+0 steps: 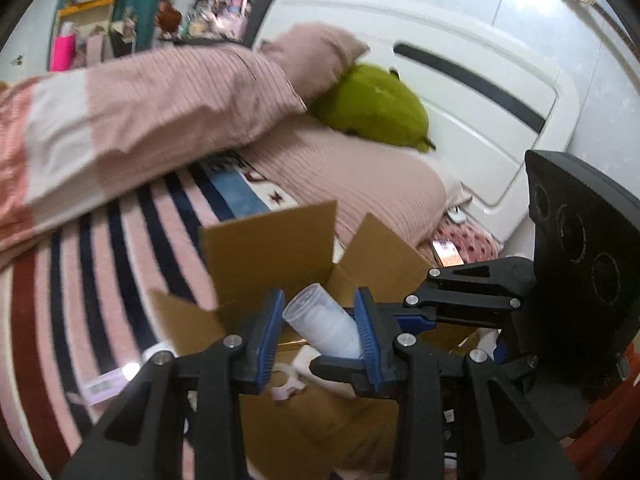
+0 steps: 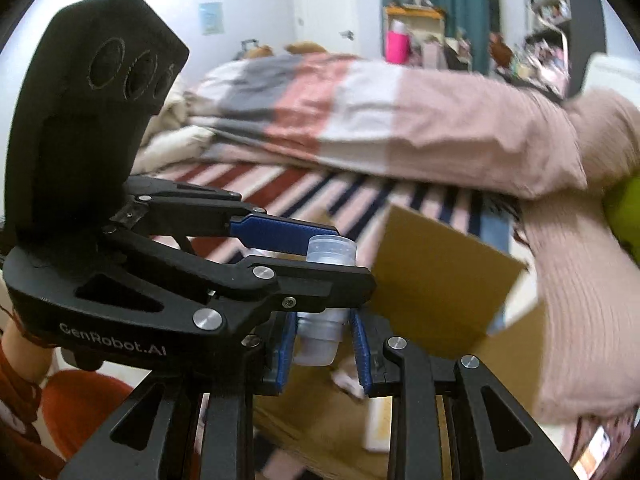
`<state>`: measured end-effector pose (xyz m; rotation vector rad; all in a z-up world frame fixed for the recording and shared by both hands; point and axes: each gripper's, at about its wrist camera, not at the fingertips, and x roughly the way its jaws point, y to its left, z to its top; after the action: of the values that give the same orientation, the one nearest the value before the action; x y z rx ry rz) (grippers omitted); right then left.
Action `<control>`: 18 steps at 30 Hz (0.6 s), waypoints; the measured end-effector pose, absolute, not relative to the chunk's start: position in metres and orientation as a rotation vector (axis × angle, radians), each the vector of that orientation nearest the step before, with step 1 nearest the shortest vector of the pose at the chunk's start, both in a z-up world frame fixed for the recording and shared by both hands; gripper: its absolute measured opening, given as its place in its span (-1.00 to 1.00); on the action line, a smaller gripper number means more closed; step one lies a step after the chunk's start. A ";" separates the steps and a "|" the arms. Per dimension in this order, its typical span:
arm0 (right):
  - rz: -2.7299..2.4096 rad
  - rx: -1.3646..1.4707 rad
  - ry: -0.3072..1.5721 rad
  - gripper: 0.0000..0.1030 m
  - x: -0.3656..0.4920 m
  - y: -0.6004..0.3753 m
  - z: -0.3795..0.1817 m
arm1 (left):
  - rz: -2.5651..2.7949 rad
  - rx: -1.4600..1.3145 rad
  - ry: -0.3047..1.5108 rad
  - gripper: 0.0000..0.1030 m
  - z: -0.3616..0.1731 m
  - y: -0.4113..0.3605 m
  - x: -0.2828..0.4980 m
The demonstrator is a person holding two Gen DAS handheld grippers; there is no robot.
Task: Organize rigid objects
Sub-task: 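Place the clear cap into the cardboard box and open the right gripper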
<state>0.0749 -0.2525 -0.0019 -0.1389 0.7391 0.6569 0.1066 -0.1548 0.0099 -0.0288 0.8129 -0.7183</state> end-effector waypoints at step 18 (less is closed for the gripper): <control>0.598 -0.169 0.803 -0.41 0.082 -0.271 -0.013 | -0.607 -0.015 0.766 0.46 0.030 -0.117 0.097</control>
<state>0.0823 -0.2708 -0.0127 -0.1694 0.8030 0.5982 0.0975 -0.1167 0.0297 -0.0148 0.7662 -0.6066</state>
